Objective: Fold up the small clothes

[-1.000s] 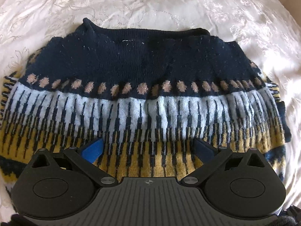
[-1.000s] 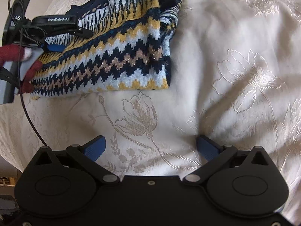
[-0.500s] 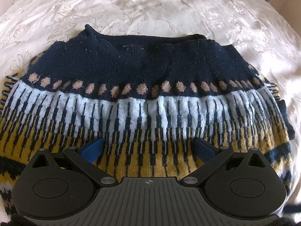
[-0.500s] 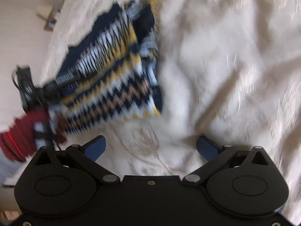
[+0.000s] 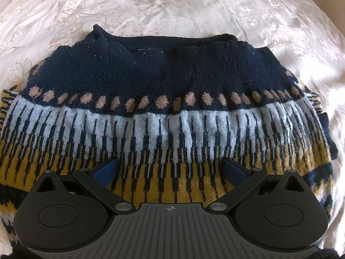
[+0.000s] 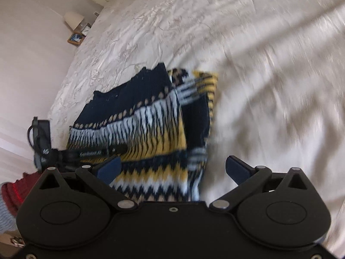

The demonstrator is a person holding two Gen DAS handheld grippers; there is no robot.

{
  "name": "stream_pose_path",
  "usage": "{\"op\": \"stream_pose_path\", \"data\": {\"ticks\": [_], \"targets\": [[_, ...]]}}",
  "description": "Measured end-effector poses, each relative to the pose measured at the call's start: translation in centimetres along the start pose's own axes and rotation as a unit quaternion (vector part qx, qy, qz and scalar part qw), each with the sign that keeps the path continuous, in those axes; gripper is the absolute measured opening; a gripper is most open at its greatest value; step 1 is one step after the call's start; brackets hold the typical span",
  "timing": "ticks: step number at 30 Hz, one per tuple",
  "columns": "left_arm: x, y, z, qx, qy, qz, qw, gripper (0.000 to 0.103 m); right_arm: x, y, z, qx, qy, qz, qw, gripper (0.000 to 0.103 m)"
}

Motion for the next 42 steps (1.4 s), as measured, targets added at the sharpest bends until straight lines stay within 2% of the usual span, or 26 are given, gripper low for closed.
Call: {"op": "stream_pose_path", "data": {"ticks": [11,16,22,27,37,42], "targets": [[-0.1,0.2,0.1,0.000,0.000,-0.003,1.0000,0.103,0.8,-2.6,-1.9,-0.004,0.004,-0.022,1.000,0.103],[-0.1,0.3,0.1,-0.001,-0.001,-0.008,1.0000,0.103,2.5,-2.6,-2.1,-0.006,-0.006,-0.003,1.000,0.103],[-0.1,0.4,0.1,-0.002,-0.001,-0.007,1.0000,0.103,6.1,-2.3,-0.8,-0.015,-0.028,0.035,0.999,0.103],[-0.1,0.4,0.0,-0.002,-0.004,-0.006,1.0000,0.103,8.7,-2.3,0.2,-0.017,-0.035,0.047,0.998,0.103],[-0.1,0.2,0.0,-0.001,-0.008,-0.006,0.9999,0.103,8.7,-2.4,-0.2,-0.006,-0.057,0.040,0.998,0.103],[-0.1,0.2,0.0,0.001,-0.008,-0.003,1.0000,0.103,8.6,-2.4,-0.2,-0.009,-0.053,0.036,0.998,0.103]]}}
Point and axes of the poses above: each gripper's, at about its wrist camera, not at the fingertips, and x roughly the way its jaws point, z to its left, y to its underside, the point moved 8 cm from there along x, roughly the way its jaws point, and after that the axes turned 1 degree about z, right-handed, at the moved point
